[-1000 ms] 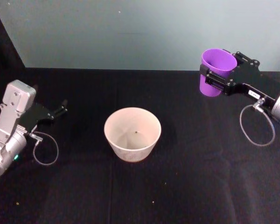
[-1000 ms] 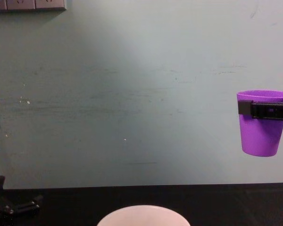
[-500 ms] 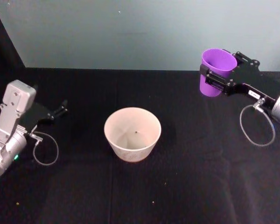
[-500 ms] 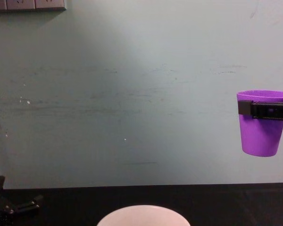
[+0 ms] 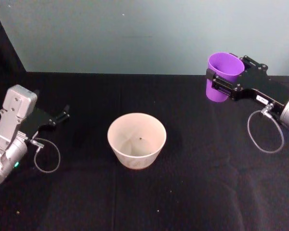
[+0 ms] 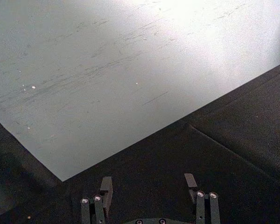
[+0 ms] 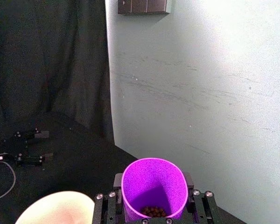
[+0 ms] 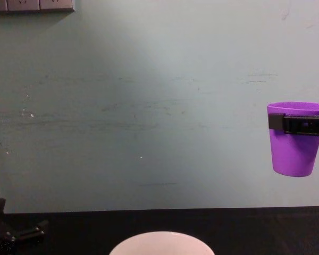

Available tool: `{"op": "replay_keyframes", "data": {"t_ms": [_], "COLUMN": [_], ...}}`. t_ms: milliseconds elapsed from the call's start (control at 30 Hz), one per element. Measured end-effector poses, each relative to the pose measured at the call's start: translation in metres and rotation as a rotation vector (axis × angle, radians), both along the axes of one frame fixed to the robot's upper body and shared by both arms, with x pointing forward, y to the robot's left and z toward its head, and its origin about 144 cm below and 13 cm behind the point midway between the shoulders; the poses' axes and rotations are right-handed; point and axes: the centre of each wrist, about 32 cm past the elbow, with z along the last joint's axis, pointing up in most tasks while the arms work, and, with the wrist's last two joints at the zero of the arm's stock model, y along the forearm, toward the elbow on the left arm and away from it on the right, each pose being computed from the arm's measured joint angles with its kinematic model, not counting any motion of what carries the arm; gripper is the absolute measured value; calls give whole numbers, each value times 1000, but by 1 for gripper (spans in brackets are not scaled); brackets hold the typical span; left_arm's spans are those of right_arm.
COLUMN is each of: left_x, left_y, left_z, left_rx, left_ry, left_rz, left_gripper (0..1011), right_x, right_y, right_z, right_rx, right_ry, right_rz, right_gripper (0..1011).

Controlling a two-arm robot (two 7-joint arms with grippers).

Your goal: Pick up the cup and pour the mung beans from the cup into the bowl.

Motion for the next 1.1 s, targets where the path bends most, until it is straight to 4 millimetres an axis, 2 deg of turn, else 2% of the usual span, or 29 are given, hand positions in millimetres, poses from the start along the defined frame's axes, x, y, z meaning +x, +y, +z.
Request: {"op": "replay_keyframes", "data": {"t_ms": [200,467,733,1000,1100], "left_x": [0,0,0,0,0], "left_y": [0,0,0,0,0], "left_z": [0,0,0,0,0], "left_rx": [0,0,0,0,0], "left_ry": [0,0,0,0,0], "left_rz": [0,0,0,0,0], "left_gripper": [1000,1000,1000,1000,1000], "right_x": [8,35,57,59,56], "right_y": [3,11,36,61,76], "right_z": [-1,-5,-4,-3,-4], "right_rx": [1,1,-217,-422,-535], "right_ry": [-7,0,-52,-139,-207], "right_rz": [15,50,76,87,96], "right_gripper": [742,742,743,742,742]}}
